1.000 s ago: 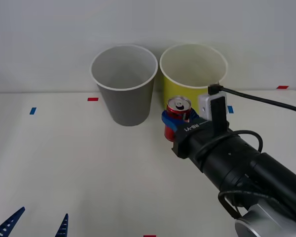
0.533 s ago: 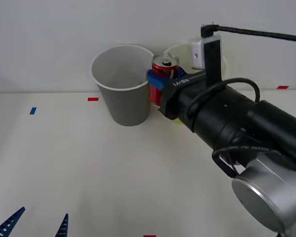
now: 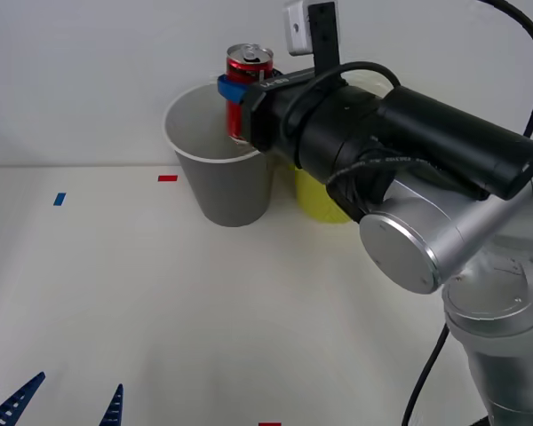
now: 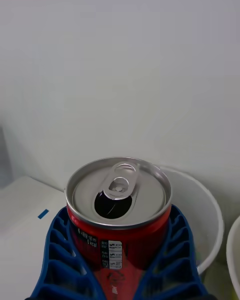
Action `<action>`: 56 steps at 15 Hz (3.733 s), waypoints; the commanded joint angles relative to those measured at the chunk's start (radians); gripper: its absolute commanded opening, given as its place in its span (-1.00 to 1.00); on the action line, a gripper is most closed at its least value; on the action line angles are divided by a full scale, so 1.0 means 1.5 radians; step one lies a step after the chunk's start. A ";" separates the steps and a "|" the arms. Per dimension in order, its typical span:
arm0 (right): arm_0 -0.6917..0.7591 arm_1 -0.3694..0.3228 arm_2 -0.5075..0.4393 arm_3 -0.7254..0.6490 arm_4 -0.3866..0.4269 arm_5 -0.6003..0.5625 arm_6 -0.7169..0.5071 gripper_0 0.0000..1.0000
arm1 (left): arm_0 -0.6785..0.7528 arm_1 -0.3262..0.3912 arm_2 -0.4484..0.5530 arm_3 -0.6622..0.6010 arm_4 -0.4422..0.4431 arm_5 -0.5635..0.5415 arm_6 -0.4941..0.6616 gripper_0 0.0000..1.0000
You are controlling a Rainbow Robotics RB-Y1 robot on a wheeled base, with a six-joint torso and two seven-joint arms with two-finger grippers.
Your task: Put cans in the gray bin and PET bottles in the light green bin.
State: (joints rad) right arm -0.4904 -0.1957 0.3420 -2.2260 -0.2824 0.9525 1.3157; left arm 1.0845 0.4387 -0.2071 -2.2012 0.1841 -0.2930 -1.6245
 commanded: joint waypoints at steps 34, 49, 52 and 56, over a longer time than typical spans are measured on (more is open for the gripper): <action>-0.021 0.024 0.006 0.208 0.131 -0.253 0.021 1.00 | 0.000 0.000 0.000 0.000 0.000 0.000 0.000 1.00; 0.559 -0.213 -0.179 -0.261 0.139 -0.254 -0.107 1.00 | 0.000 0.000 0.000 0.000 0.000 0.000 0.000 1.00; 0.654 -0.168 -0.212 -0.261 0.139 -0.283 -0.109 1.00 | 0.000 0.000 0.000 0.000 0.000 0.000 0.000 1.00; 0.709 -0.069 -0.207 -0.261 0.172 -0.282 -0.093 1.00 | 0.000 0.000 0.000 0.000 0.000 0.000 0.000 1.00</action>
State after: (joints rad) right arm 0.5583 -0.3251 0.0284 -2.6180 -0.0440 0.5286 1.1696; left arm 1.0845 0.4387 -0.2071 -2.2012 0.1841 -0.2930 -1.6245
